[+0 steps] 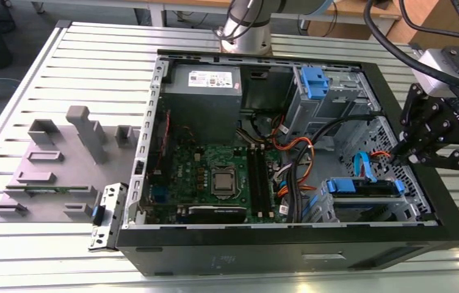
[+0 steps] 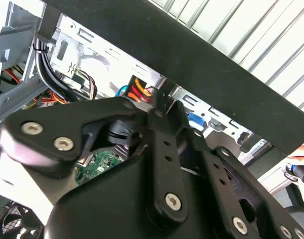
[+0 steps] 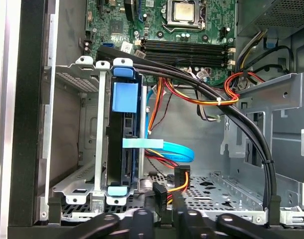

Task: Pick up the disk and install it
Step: 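Insert the second disk wire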

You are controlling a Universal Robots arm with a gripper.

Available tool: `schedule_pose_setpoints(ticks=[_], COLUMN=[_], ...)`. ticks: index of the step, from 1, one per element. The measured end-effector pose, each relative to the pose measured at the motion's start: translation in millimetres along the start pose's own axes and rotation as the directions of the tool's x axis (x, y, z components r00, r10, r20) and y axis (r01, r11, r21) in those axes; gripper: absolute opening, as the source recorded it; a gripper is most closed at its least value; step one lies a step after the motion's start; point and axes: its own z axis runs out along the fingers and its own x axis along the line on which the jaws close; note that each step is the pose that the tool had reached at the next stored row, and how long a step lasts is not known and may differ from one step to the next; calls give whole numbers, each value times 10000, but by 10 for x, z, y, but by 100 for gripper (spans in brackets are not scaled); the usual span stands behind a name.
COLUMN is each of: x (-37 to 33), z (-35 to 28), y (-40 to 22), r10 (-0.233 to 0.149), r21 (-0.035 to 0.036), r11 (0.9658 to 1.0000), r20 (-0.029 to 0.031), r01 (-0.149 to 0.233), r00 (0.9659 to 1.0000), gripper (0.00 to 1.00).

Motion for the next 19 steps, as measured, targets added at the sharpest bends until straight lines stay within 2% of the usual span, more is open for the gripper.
schedule_pose_setpoints(ticks=[1,3,11,19], x=[0,0,-1,1], z=[0,-1,1,4], y=[0,0,5,109], r10=[0,1,-1,-2], r21=[0,-1,1,38], r11=[10000,10000,10000,10000], r20=[-1,-3,0,-2], r01=[0,-1,1,2], r00=[10000,10000,10000,10000], gripper=[29,18,17,17])
